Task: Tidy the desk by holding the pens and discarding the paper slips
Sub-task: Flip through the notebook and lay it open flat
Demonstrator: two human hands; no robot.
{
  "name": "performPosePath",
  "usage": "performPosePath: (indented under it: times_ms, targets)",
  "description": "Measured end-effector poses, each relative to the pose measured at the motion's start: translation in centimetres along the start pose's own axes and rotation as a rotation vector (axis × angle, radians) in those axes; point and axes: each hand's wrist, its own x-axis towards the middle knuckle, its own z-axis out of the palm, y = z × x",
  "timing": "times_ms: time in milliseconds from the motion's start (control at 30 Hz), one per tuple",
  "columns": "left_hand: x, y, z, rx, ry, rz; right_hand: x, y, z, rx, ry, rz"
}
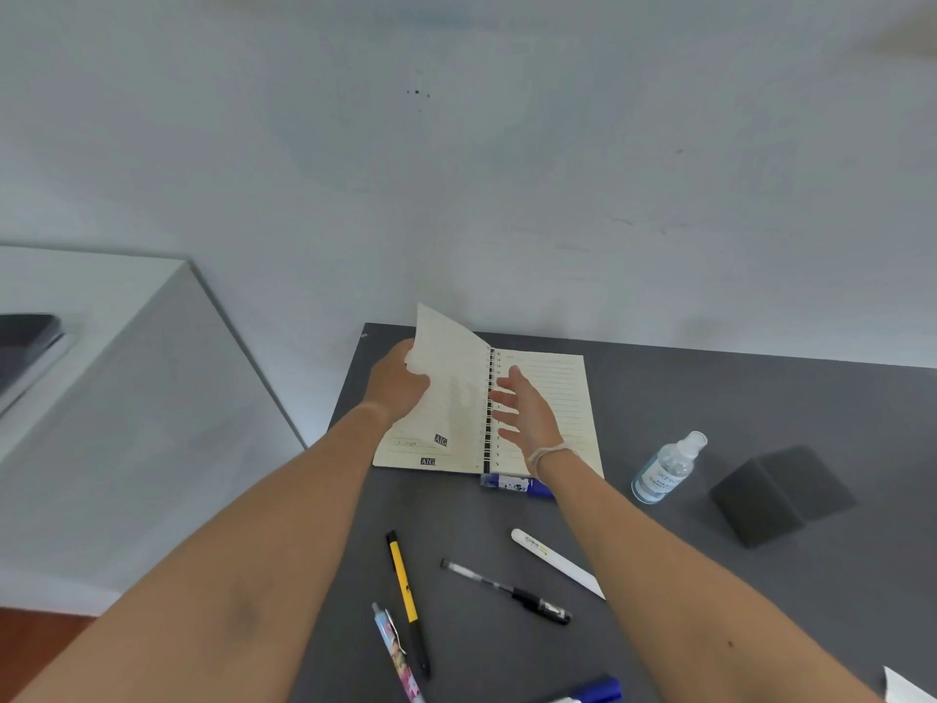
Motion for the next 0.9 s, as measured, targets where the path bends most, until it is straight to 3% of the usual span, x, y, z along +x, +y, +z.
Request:
performPosePath:
  times_ms: [133, 267, 333, 567, 900]
  targets:
    - [0.0, -1.1, -0.4, 0.261, 0.052, 0.040, 0.4, 1.0, -1.1, -0.196, 0.078, -0.050]
    - [-0.8, -1.8, 0.3, 0.797, 0.094, 0.094, 0.8, 2.2, -2.3, -0.356, 0.112, -0.167]
    - [-0.9, -2.3, 1.0, 0.943, 0.037, 0.151, 1.0, 2.8, -2.7, -0.450, 0.110, -0.214]
    - [-1.2, -4.4, 3.9, 0.948, -0.349, 0.284, 2.1, 4.2, -4.1, -0.770, 0.110, -0.228]
    - [-1.3, -6.0, 4.5, 0.921, -0.402, 0.233, 2.7, 5.5, -5.1, -1.130, 0.118, -0.275]
